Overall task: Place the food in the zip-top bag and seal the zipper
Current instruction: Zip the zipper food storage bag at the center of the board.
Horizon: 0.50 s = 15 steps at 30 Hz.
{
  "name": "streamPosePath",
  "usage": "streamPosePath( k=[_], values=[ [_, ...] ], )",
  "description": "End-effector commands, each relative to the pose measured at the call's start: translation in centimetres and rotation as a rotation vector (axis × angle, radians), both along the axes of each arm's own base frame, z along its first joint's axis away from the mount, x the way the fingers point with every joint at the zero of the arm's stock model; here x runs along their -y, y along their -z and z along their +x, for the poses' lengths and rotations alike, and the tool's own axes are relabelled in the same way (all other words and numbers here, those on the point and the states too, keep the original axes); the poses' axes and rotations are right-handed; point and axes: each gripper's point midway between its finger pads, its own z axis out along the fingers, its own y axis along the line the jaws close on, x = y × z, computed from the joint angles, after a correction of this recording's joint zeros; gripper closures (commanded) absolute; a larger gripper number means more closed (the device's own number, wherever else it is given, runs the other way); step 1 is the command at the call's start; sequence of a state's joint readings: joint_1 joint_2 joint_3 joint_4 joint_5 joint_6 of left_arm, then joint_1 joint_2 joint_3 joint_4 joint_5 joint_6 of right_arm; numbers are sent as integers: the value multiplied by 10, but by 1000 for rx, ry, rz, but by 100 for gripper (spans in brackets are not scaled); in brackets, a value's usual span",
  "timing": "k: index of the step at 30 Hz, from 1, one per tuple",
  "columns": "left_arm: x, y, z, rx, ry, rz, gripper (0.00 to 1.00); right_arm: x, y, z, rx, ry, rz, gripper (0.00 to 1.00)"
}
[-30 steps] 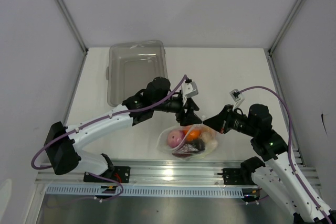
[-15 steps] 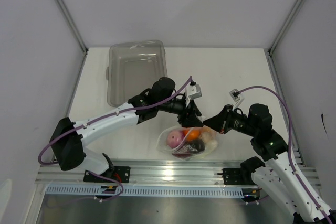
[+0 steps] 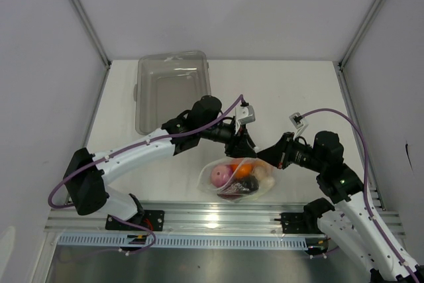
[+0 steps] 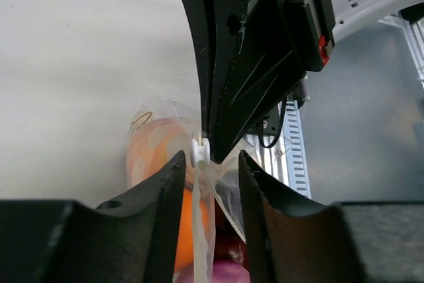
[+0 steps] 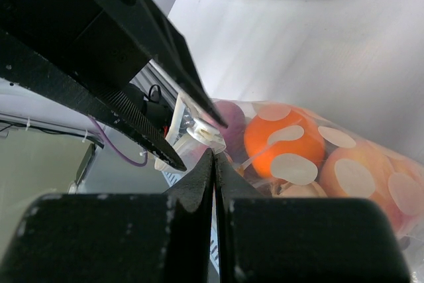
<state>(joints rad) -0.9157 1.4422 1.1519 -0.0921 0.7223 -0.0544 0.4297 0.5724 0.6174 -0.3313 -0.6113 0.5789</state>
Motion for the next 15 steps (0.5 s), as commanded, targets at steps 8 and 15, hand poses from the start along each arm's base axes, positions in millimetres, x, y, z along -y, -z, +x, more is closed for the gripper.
streamPosePath(
  k=[8,15],
  values=[
    [5,-21,-4,9,54,-46,71,-2,-21,0,70,-18,24,100],
    [4,-18,-5,-12,66,-37,93,-2,-21,-2,74,-28,25,100]
  ],
)
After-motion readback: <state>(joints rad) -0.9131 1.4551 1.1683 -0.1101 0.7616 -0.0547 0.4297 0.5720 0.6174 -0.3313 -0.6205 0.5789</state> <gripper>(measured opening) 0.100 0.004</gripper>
